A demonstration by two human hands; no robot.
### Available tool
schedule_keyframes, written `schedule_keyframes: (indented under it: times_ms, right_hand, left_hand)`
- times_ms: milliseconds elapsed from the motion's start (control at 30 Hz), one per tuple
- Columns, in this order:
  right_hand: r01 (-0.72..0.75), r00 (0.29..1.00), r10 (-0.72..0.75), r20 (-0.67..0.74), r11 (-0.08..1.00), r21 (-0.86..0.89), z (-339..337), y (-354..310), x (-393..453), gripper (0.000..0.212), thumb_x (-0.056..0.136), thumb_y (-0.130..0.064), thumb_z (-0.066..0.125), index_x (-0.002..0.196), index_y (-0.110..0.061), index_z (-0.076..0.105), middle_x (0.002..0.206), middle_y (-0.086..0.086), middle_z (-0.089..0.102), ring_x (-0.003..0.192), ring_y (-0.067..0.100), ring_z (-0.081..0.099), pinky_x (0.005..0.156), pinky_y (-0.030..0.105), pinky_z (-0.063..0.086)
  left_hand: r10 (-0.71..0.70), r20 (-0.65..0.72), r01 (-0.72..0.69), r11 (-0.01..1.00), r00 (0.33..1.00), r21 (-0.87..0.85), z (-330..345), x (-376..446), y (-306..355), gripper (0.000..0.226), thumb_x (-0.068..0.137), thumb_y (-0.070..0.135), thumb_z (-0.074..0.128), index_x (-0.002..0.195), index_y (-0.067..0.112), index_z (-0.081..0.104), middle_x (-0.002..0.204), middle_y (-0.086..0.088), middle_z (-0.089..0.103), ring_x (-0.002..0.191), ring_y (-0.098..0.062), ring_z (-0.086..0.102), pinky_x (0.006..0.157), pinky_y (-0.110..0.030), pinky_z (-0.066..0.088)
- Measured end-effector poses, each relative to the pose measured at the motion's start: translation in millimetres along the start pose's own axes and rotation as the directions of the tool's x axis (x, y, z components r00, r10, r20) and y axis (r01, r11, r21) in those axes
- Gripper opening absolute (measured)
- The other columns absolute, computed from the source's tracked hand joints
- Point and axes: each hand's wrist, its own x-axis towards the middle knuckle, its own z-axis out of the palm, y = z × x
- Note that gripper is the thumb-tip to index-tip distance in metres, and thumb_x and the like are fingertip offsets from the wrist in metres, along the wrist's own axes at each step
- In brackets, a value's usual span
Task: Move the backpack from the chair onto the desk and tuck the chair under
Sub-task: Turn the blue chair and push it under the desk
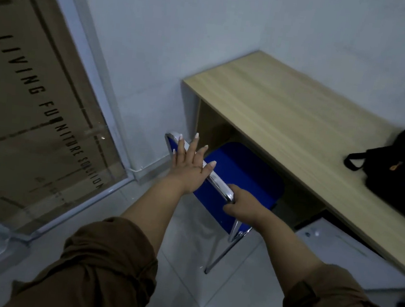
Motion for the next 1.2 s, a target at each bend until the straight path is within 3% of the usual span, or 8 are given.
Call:
schedule_keyframes:
  times_ms: [133,233,333,400,500,833,1133,1200]
  right_hand:
    - [-0.048,0.996,0.044,-0.072,0.998,-0.051,-23.8,15.7,9.2,0.060,0.085,-0.010,0.059,0.142,-0.013,0.038,0.112,0.009,0.057,0.089,0.019,0.058,0.067,0.025,0.045]
    - [-0.015,0.939,-0.049,-0.339,0.983,-0.182,-7.8,12.7,9.8,0.082,0.084,-0.010,0.061,0.153,-0.015,0.016,0.142,0.013,0.045,0.117,0.028,0.055,0.088,0.036,0.050]
    - [-0.005,0.873,-0.192,-0.449,0.916,-0.402,20.1,-2.1,10.6,0.084,0.090,-0.014,0.053,0.155,-0.017,0.000,0.161,0.013,0.017,0.148,0.033,0.018,0.119,0.050,0.022]
    - [-0.052,0.872,-0.219,-0.438,0.848,-0.527,25.8,-5.1,13.6,0.082,0.095,-0.020,0.046,0.153,-0.019,-0.011,0.164,0.010,-0.002,0.150,0.036,-0.002,0.119,0.058,0.011]
    - [-0.066,0.859,-0.272,-0.435,0.782,-0.620,23.1,1.2,19.5,0.084,0.095,-0.020,0.047,0.152,-0.016,-0.014,0.164,0.008,-0.012,0.148,0.042,-0.009,0.113,0.069,0.008]
    - [-0.090,0.834,-0.279,-0.476,0.782,-0.617,-10.5,10.4,55.0,0.087,0.094,-0.021,0.047,0.148,-0.018,-0.022,0.163,0.006,-0.014,0.147,0.044,-0.014,0.108,0.075,0.003]
    - [-0.181,0.848,-0.183,-0.498,0.783,-0.595,-63.3,15.6,103.0,0.096,0.077,-0.027,0.069,0.154,-0.020,0.013,0.161,0.008,0.023,0.146,0.044,0.018,0.103,0.076,0.020]
    - [-0.177,0.847,-0.194,-0.495,0.775,-0.607,-75.3,17.9,107.5,0.094,0.079,-0.027,0.066,0.155,-0.021,0.011,0.162,0.008,0.020,0.147,0.043,0.014,0.104,0.075,0.018]
  left_hand:
    - [-0.026,0.055,0.025,0.999,0.998,0.028,3.4,22.1,26.1,0.067,0.096,0.058,0.017,0.154,0.028,0.003,0.161,0.005,-0.025,0.141,-0.029,-0.038,0.118,-0.056,-0.011]
    - [-0.051,0.098,0.046,0.998,0.994,0.051,0.9,28.7,32.1,0.068,0.095,0.061,0.016,0.153,0.030,0.000,0.160,0.007,-0.028,0.140,-0.028,-0.040,0.117,-0.058,-0.013]
    - [-0.041,0.106,0.031,0.995,0.993,0.095,-3.2,28.3,25.5,0.065,0.095,0.061,0.013,0.153,0.034,0.000,0.160,0.011,-0.026,0.140,-0.025,-0.040,0.115,-0.059,-0.015]
    - [0.016,0.064,-0.026,0.988,0.998,0.152,-6.0,28.9,17.0,0.060,0.096,0.057,0.010,0.152,0.038,0.005,0.162,0.015,-0.015,0.143,-0.020,-0.036,0.114,-0.060,-0.017]
    - [0.077,0.016,-0.079,0.969,0.997,0.234,-9.5,37.1,9.5,0.056,0.099,0.051,0.009,0.152,0.036,0.008,0.164,0.012,-0.004,0.146,-0.017,-0.028,0.116,-0.058,-0.015]
    - [0.114,-0.006,-0.111,0.980,0.993,0.168,-9.4,93.0,25.2,0.059,0.098,0.051,0.011,0.153,0.031,0.006,0.164,0.006,-0.012,0.146,-0.020,-0.030,0.118,-0.054,-0.014]
    - [0.120,0.058,-0.128,0.980,0.991,0.154,-15.4,169.8,52.3,0.061,0.098,0.053,0.012,0.154,0.029,0.005,0.163,0.006,-0.015,0.144,-0.020,-0.032,0.115,-0.051,-0.021]
    - [0.118,0.072,-0.129,0.978,0.990,0.166,-16.4,181.7,59.1,0.061,0.098,0.053,0.012,0.153,0.029,0.005,0.163,0.006,-0.015,0.144,-0.022,-0.032,0.116,-0.052,-0.020]
